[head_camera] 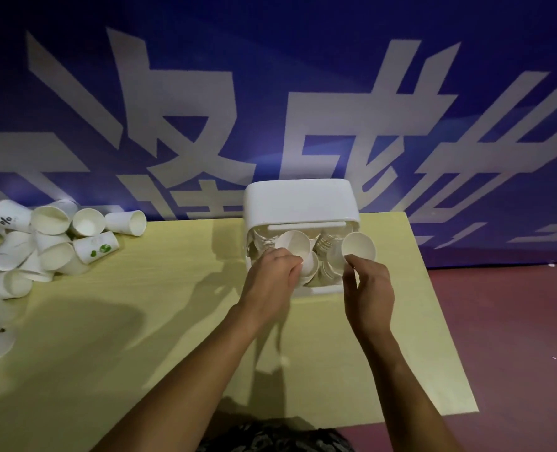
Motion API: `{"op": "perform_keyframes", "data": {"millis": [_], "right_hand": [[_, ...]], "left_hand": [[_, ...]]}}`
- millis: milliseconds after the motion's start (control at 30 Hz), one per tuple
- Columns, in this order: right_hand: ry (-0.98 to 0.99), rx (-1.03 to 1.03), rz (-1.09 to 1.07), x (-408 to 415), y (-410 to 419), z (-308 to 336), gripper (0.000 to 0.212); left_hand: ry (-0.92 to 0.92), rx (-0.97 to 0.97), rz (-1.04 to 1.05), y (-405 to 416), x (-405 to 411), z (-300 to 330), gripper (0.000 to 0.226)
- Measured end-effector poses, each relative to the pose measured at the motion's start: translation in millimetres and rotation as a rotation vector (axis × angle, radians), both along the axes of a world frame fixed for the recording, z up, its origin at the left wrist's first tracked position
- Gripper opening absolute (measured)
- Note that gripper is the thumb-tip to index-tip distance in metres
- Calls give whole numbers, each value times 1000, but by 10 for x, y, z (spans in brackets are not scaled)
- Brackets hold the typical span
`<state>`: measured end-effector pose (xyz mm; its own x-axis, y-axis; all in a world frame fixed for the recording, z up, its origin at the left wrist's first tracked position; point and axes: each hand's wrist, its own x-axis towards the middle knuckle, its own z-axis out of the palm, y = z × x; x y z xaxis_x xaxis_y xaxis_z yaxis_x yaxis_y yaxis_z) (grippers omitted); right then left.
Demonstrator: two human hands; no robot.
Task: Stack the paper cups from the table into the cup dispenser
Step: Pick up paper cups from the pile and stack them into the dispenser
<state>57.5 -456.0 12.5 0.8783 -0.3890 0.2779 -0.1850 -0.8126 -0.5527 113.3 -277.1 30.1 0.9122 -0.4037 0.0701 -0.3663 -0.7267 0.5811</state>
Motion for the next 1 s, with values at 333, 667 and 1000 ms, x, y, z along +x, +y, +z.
{"op": "perform_keyframes", "data": {"millis": [333, 667, 1000], "right_hand": [[239, -97, 145, 222, -319, -402, 19], [317, -163, 279, 339, -436, -645, 15], [267, -159, 211, 307, -300, -559, 15]], "left_hand": [[146, 318, -18, -414, 155, -221, 23], [316, 277, 19, -519, 228, -539, 23], [140, 93, 34, -343, 198, -522, 25]]}}
